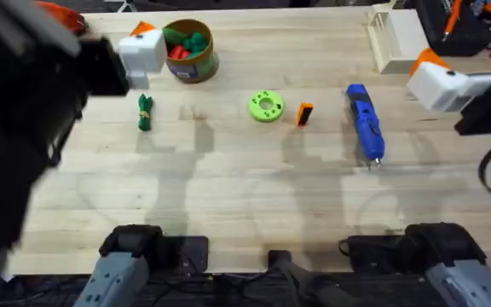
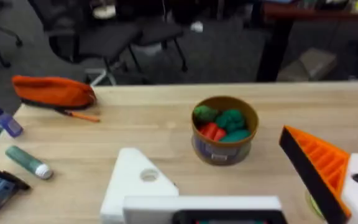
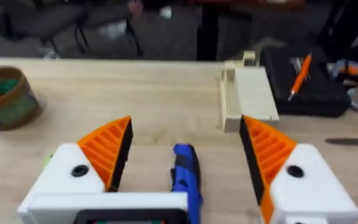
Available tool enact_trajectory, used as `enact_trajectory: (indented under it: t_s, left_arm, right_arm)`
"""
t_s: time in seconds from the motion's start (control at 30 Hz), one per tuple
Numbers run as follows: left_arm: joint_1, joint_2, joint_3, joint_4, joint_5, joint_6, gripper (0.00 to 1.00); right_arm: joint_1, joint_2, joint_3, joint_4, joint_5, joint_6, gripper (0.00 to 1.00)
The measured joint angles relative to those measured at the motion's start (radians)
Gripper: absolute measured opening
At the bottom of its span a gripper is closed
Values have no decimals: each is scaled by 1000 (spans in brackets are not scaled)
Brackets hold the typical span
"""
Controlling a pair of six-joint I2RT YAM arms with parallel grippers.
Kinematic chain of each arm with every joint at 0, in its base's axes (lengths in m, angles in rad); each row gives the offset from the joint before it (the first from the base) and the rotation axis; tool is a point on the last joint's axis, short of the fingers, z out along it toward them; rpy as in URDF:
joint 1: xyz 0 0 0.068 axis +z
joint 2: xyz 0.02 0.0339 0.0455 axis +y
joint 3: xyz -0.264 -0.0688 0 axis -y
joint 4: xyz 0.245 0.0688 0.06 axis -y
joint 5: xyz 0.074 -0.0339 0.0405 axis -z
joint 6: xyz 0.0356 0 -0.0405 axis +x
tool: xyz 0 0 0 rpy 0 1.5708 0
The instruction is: Pick up the gripper from the table and insert it into the empty holder that is missing its gripper. Then pick up a screw, insert it into the mounting hole, and use the screwdriver to tighten it. Finally, clean up the table by picking up the vegetable and placing it into the bucket.
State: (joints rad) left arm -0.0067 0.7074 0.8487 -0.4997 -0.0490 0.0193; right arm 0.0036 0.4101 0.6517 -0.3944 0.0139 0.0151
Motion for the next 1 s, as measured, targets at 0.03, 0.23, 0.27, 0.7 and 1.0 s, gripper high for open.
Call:
enact_trajectory:
  t_s: [0.03,0.23,0.27,0.7,1.0]
  left_arm:
    - [0,43,38,-29,0,0,985]
    - [0,257,220,-206,0,0,985]
    - [0,283,241,-227,0,0,985]
    - [0,476,351,-449,8,1,986]
    - [0,556,351,-510,8,3,986]
  right_arm:
    - [0,41,41,-47,0,0,973]
    - [0,277,256,-292,0,0,973]
    - [0,319,289,-333,0,0,970]
    - [0,698,470,-552,0,0,974]
    - [0,707,472,-552,0,0,973]
